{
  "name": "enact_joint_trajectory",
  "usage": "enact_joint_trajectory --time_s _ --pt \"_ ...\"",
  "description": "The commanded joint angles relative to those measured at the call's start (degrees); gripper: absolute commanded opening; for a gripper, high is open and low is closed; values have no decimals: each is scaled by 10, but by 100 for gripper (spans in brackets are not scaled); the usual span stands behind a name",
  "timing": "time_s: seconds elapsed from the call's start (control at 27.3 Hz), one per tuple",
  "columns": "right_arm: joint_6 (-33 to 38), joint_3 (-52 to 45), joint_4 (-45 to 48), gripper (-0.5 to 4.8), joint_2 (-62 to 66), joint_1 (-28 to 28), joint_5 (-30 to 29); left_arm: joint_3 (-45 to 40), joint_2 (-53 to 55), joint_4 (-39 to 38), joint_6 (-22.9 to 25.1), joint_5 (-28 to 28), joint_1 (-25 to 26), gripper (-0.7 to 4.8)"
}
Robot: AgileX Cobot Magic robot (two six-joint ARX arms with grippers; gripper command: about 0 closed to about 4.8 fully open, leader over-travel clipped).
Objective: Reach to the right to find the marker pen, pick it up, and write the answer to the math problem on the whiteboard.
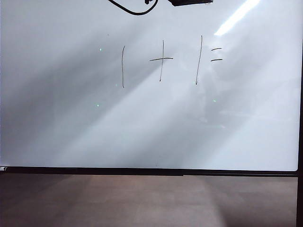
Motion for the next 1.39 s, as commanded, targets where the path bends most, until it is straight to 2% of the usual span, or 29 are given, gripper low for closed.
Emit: enact_joint_trajectory --time_s 0.04,0.11,0.33,0.73,1.39 --pt "-96 18 -42 -5 12 72 83 1 -2 5 2 0 -1 -4" --pt "-122 28 -41 -5 31 103 115 1 -2 5 2 0 -1 -4" --pt "-156 72 -36 -5 116 144 119 1 -2 5 2 0 -1 -4" --pt "-181 115 -25 -5 197 151 101 1 -2 5 2 0 -1 -4" --pt "-207 171 -47 -5 238 157 101 1 -2 1 2 0 -1 -4"
